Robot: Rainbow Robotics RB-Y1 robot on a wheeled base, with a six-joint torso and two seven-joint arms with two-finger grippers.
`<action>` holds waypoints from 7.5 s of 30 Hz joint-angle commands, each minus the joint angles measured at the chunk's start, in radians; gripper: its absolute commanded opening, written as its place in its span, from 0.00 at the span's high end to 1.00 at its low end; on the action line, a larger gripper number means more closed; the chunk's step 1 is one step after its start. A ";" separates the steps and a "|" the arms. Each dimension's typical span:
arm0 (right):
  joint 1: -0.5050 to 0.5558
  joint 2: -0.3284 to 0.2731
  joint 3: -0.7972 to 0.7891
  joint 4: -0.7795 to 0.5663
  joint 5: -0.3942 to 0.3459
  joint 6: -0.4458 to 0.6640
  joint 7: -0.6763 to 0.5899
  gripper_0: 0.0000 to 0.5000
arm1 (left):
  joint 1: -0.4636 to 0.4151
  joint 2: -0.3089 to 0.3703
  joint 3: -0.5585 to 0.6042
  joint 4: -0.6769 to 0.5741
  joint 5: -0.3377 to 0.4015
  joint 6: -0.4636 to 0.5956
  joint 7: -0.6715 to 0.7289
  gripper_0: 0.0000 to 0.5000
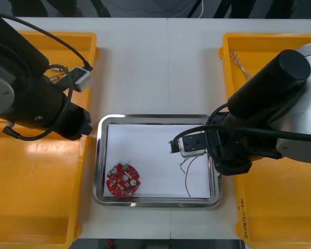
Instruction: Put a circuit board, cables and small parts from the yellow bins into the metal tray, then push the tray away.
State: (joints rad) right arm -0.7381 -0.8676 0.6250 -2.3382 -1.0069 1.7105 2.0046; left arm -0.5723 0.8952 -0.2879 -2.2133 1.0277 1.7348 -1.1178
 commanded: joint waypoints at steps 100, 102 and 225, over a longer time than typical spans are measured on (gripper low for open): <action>-0.107 0.355 0.016 0.111 0.327 0.209 -0.221 0.00 | -0.285 -0.160 0.047 1.060 -0.284 -0.581 -0.593 0.00; -0.115 0.361 -0.027 0.111 0.330 0.209 -0.230 0.00 | -0.285 -0.160 0.046 1.063 -0.284 -0.595 -0.602 0.00; -0.314 0.429 -0.758 1.634 0.630 -0.488 -0.320 0.00 | 0.037 -0.119 0.329 0.069 -0.195 0.185 -0.004 1.00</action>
State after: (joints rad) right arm -1.0606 -0.4539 -0.1201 -0.6868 -0.3619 1.2373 1.7292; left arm -0.5043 0.7486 0.1221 -2.0973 0.8196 1.9114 -1.2351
